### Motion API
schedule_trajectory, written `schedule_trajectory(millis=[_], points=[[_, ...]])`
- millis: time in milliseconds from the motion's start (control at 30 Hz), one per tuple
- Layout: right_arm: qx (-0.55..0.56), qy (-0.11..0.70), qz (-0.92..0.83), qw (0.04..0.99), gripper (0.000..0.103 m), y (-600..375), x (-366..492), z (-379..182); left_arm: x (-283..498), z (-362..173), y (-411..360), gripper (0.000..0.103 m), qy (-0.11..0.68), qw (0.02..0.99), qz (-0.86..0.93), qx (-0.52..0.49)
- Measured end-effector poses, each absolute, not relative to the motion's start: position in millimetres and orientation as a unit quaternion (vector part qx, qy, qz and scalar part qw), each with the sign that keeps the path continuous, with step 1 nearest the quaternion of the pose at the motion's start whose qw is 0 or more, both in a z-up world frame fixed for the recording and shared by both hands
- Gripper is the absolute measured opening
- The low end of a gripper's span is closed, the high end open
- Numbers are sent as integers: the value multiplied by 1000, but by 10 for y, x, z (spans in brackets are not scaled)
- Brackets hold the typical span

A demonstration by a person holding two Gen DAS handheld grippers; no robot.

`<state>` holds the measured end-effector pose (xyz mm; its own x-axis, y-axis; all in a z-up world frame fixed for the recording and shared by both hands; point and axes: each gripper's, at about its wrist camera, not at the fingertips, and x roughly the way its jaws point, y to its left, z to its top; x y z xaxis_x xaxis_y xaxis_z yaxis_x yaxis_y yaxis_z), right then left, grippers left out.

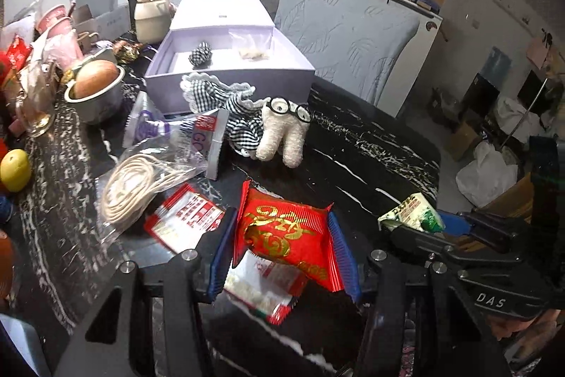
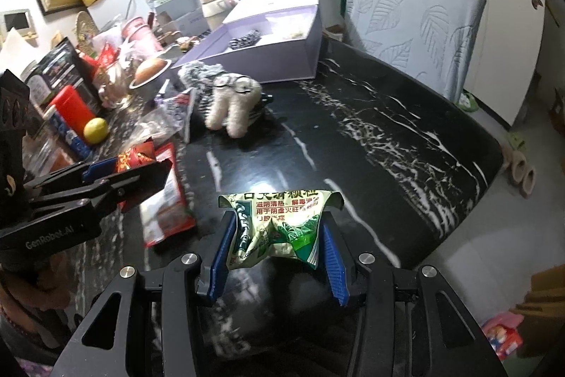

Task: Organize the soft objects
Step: 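Lift both snack packets and carry them toward the gift box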

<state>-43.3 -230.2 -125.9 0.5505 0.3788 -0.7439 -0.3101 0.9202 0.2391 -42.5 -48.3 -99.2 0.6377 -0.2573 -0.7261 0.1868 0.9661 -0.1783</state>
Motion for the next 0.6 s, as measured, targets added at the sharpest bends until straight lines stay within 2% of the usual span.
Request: schedule_trajectory(millis=[600], points=[[17,366,247,897,46,-2153,-627,-761,-658,-342,-306,51,319,940,-108,-58]])
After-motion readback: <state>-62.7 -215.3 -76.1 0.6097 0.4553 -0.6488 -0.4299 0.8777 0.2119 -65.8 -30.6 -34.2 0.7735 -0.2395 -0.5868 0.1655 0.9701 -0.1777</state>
